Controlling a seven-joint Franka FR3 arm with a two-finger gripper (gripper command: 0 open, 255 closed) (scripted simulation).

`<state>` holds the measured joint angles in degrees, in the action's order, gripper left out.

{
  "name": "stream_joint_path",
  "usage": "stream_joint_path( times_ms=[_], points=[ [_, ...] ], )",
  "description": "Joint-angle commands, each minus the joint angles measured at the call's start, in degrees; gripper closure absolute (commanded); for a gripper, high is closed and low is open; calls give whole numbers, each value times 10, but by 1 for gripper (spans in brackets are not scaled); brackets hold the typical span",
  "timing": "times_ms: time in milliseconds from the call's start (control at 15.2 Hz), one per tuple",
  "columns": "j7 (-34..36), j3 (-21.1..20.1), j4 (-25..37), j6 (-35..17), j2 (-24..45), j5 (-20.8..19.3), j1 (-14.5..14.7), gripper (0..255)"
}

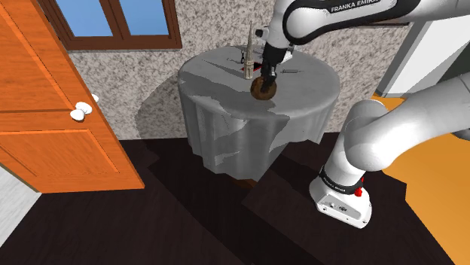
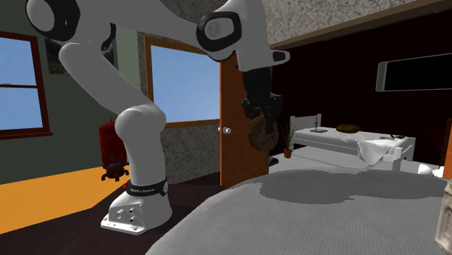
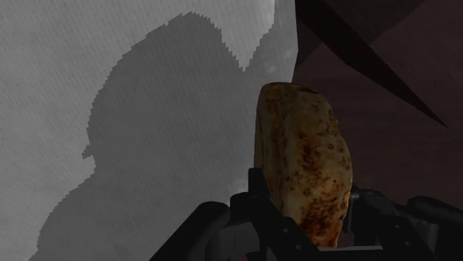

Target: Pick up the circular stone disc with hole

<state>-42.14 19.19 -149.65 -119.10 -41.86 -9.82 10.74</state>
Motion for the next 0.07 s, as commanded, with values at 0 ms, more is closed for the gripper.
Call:
stream_joint_path(
  times_ms=[0],
  points=[
    [0, -1, 4, 5, -1, 1, 0, 255]
  ],
)
